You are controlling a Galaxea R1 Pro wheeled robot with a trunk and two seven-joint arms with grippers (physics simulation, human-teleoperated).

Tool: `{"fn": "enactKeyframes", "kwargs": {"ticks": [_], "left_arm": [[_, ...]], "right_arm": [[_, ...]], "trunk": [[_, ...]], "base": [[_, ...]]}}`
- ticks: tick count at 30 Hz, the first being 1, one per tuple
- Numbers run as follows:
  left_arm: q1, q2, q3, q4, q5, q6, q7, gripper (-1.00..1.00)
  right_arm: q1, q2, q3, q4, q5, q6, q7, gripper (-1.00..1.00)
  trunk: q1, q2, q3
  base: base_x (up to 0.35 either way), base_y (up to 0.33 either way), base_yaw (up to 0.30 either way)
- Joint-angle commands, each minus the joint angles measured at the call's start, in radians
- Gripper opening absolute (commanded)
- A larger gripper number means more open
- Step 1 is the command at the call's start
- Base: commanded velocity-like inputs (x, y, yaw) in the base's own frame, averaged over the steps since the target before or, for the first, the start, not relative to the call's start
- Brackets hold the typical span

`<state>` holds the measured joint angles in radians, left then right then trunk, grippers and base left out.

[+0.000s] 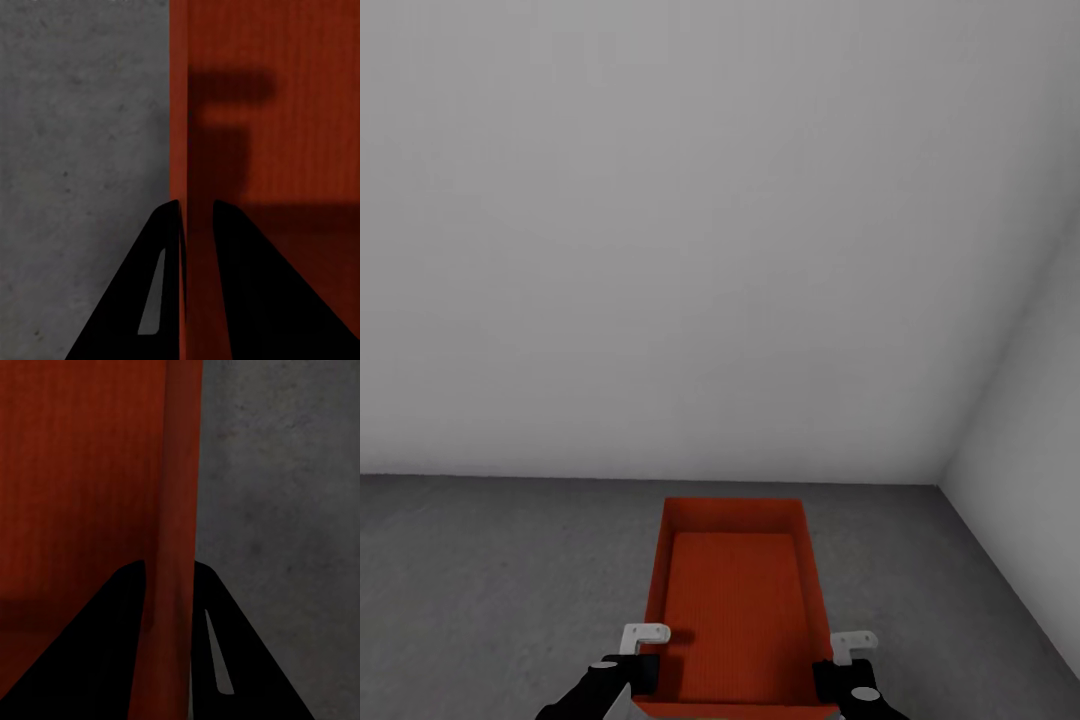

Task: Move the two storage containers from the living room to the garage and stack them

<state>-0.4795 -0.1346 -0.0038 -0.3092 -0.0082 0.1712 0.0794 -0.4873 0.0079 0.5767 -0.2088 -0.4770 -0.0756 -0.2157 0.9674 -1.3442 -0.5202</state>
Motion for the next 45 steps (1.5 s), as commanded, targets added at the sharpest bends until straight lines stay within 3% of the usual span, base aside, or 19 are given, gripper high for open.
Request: {"fn": "enactKeyframes", "kwargs": {"ticks": [1, 33, 45], "left_arm": [[-0.001, 0.000, 0.001, -0.005, -0.009, -0.029, 0.010, -1.00], [-0.001, 0.000, 0.001, -0.005, -0.009, -0.028, 0.008, -1.00], [-0.001, 0.000, 0.001, -0.005, -0.009, -0.028, 0.008, -1.00]], "right_arm": [[0.000, 0.000, -0.003, 0.005, -0.023, 0.037, -0.011, -1.00], [0.000, 0.000, -0.003, 0.005, -0.023, 0.037, -0.011, -1.00], [0.000, 0.000, -0.003, 0.005, -0.023, 0.037, -0.011, -1.00]], "trunk": [[0.004, -0.008, -0.004], [0.127, -0.232, -0.105], [0.173, -0.316, -0.158]], "base": [[0.000, 0.000, 0.000], [0.000, 0.000, 0.000], [0.000, 0.000, 0.000]]}}
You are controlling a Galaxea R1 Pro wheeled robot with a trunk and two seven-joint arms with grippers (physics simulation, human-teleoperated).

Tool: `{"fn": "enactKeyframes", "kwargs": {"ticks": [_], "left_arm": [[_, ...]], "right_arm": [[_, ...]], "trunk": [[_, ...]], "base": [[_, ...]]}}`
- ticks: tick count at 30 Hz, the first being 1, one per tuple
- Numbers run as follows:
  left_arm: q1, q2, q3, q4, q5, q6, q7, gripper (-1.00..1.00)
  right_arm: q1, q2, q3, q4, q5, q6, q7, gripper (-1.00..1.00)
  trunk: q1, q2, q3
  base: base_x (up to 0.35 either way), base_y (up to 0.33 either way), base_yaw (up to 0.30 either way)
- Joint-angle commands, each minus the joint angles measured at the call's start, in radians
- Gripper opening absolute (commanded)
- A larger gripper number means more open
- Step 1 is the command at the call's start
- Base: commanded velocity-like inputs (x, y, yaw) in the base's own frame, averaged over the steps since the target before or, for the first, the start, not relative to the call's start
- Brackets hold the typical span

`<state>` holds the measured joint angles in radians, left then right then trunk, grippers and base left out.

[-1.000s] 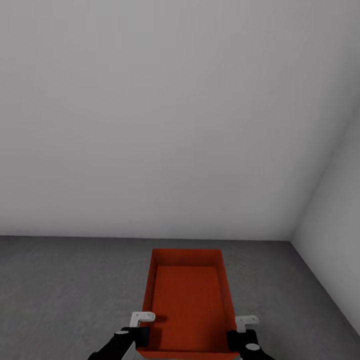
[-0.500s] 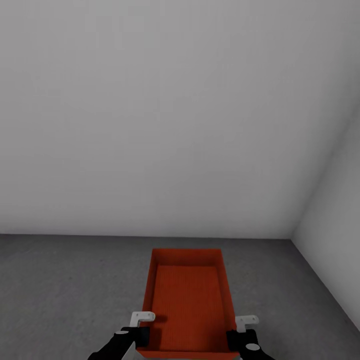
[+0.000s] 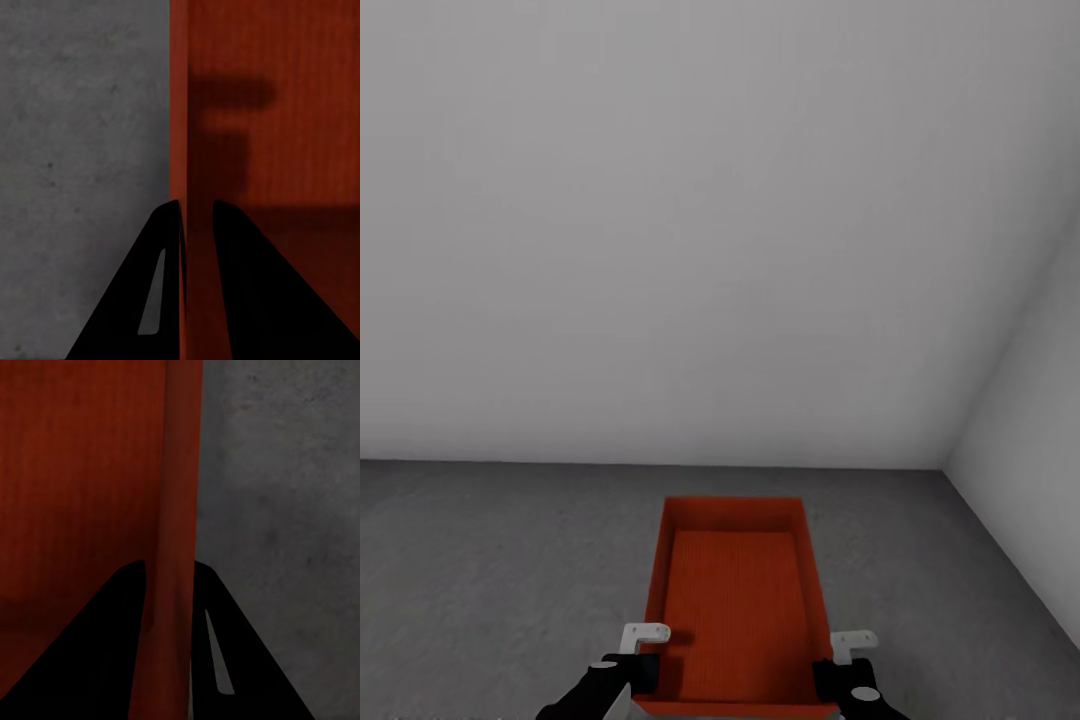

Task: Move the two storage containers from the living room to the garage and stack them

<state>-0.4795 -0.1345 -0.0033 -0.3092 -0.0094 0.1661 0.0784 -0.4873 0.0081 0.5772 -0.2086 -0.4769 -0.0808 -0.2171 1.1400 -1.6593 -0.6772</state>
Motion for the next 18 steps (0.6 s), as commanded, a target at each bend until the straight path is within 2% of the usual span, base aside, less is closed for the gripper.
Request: {"fn": "enactKeyframes", "kwargs": {"ticks": [1, 18], "left_arm": [[-0.001, -0.001, 0.000, -0.005, -0.007, -0.023, 0.010, -1.00], [-0.001, -0.001, 0.000, -0.005, -0.007, -0.023, 0.009, -1.00]], "right_arm": [[0.000, 0.000, -0.003, 0.005, -0.023, 0.042, -0.010, -1.00], [0.000, -0.001, -0.003, 0.005, -0.023, 0.041, -0.010, -1.00]], "trunk": [[0.004, -0.008, -0.006], [0.069, -0.127, -0.086]], "base": [[0.000, 0.000, 0.000], [0.000, 0.000, 0.000]]}}
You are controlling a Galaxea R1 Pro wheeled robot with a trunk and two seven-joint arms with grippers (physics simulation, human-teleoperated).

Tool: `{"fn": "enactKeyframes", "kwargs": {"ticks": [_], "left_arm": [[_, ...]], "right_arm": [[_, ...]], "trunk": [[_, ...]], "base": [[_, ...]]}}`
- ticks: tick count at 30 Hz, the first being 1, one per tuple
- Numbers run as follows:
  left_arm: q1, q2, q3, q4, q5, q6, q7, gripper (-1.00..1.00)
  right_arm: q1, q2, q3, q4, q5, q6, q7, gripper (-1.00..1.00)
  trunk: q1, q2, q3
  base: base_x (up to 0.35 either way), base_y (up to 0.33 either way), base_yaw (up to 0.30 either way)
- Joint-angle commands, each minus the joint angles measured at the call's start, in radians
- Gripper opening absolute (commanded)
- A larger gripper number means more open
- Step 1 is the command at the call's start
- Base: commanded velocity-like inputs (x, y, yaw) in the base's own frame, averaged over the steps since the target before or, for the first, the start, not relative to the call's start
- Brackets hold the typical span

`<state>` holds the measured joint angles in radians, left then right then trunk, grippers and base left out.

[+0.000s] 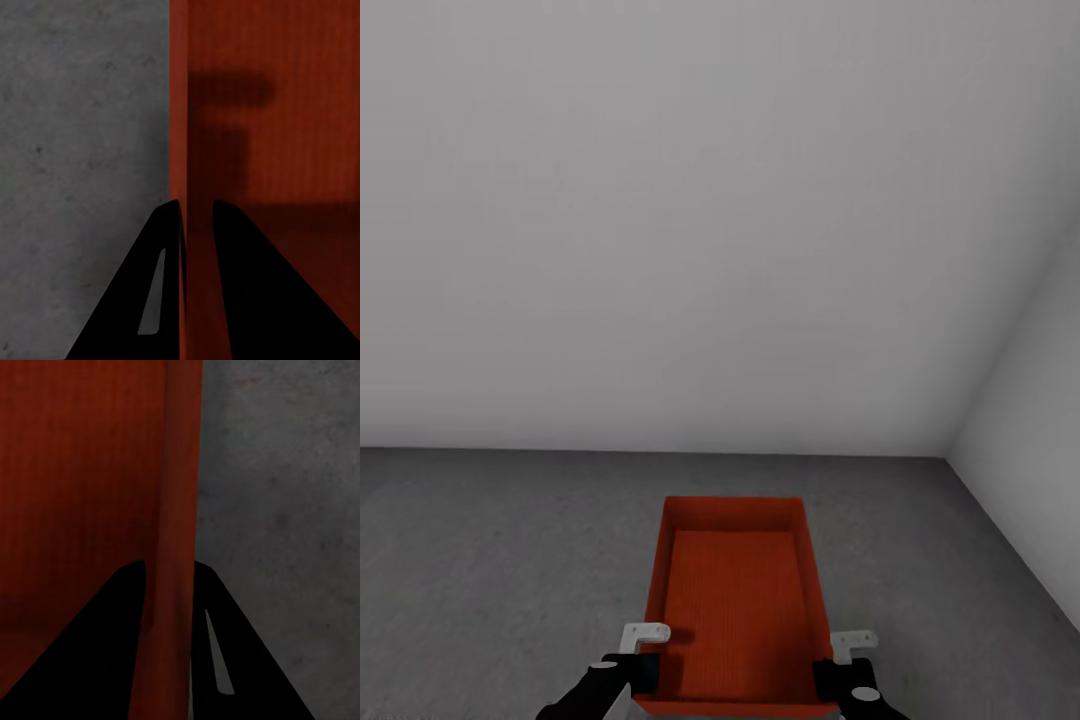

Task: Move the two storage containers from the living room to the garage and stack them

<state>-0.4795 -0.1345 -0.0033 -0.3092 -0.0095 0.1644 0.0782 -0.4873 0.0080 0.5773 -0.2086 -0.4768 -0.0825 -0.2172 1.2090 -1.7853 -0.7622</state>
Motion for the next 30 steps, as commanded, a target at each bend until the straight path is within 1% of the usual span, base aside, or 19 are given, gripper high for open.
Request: {"fn": "enactKeyframes", "kwargs": {"ticks": [1, 30], "left_arm": [[-0.001, 0.000, 0.000, -0.005, -0.007, -0.022, 0.010, -1.00], [-0.001, 0.000, 0.000, -0.005, -0.007, -0.022, 0.009, -1.00]], "right_arm": [[0.000, 0.000, -0.004, 0.005, -0.023, 0.043, -0.010, -1.00], [0.000, -0.002, -0.004, 0.005, -0.023, 0.043, -0.010, -1.00]], "trunk": [[0.004, -0.008, -0.006], [0.115, -0.211, -0.143]], "base": [[0.000, 0.000, 0.000], [0.000, 0.000, 0.000]]}}
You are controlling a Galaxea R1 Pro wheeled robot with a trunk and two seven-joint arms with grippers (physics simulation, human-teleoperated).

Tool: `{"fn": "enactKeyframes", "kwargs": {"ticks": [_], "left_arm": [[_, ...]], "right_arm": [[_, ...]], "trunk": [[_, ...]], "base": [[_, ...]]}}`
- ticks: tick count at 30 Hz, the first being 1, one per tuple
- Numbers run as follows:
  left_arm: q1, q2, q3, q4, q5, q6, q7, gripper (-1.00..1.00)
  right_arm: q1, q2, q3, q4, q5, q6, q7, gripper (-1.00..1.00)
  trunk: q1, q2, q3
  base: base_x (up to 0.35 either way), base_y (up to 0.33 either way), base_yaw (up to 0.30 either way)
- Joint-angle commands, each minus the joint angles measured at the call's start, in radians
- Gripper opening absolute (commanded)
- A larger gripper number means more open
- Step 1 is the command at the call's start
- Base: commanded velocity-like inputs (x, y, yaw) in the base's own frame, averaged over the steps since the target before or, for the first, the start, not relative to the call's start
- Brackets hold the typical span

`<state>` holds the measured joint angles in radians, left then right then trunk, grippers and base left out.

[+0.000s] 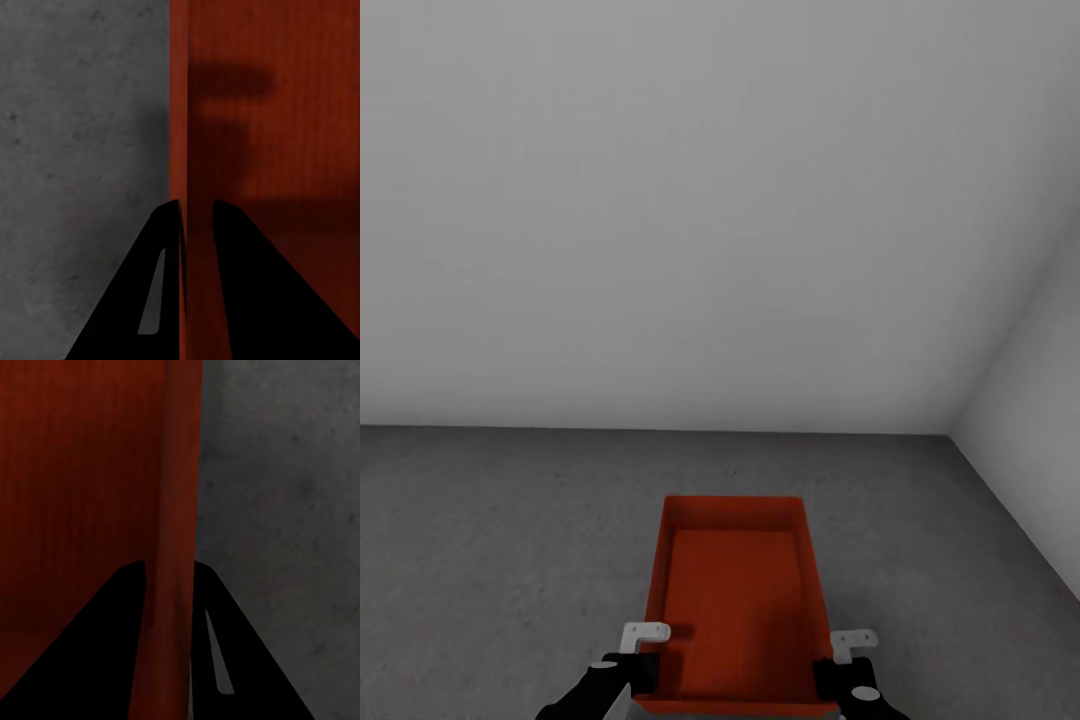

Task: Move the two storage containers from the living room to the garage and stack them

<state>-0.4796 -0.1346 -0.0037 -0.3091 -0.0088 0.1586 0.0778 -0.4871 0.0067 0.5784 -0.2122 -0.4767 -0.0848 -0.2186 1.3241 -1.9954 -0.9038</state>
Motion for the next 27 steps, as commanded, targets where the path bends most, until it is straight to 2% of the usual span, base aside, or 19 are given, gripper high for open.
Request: {"fn": "enactKeyframes", "kwargs": {"ticks": [1, 27], "left_arm": [[-0.001, 0.000, 0.001, -0.005, -0.008, -0.016, 0.010, -1.00], [-0.001, 0.000, 0.001, -0.005, -0.008, -0.016, 0.010, -1.00]], "right_arm": [[-0.001, 0.000, -0.005, 0.008, -0.023, 0.045, -0.008, -1.00], [-0.001, 0.000, -0.005, 0.008, -0.023, 0.045, -0.008, -1.00]], "trunk": [[0.004, -0.008, -0.006], [0.103, -0.190, -0.128]], "base": [[0.000, 0.000, 0.000], [0.000, 0.000, 0.000]]}}
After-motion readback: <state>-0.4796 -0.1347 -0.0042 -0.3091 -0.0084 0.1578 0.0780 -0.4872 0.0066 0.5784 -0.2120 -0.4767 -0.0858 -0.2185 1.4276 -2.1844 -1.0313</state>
